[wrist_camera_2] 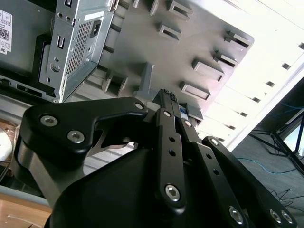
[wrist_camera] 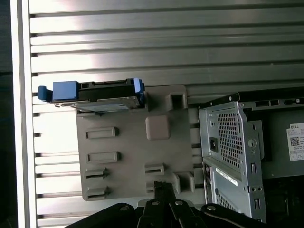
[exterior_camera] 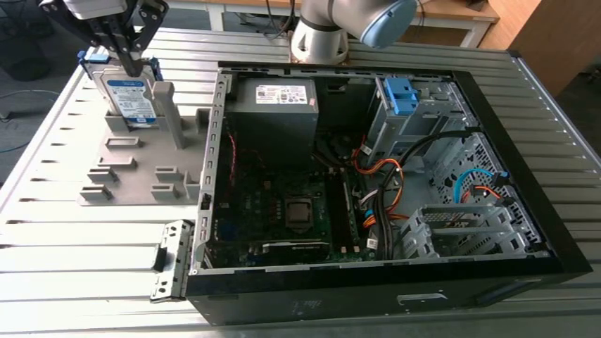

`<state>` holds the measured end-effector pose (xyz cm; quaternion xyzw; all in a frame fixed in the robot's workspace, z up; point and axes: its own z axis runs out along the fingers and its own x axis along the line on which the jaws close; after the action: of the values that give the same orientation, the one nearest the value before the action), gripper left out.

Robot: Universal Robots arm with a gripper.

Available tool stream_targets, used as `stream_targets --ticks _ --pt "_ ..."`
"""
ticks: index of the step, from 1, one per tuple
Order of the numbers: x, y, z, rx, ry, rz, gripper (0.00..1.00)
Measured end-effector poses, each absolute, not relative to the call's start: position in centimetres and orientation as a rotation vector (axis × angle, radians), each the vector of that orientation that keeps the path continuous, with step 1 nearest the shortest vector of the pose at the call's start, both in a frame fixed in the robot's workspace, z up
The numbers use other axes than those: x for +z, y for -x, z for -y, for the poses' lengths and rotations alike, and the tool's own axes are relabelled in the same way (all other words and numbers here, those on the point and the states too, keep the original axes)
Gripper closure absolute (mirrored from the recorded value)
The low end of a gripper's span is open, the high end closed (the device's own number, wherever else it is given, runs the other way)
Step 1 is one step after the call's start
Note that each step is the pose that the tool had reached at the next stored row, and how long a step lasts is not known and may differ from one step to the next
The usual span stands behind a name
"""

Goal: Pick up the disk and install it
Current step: 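Reach for the disk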

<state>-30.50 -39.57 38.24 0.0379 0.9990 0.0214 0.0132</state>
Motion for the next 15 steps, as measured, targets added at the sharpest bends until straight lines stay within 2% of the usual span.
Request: stream_targets --ticks 15 --pt "38.12 31.29 39.57 0.067 -0.118 -3.112 0.89"
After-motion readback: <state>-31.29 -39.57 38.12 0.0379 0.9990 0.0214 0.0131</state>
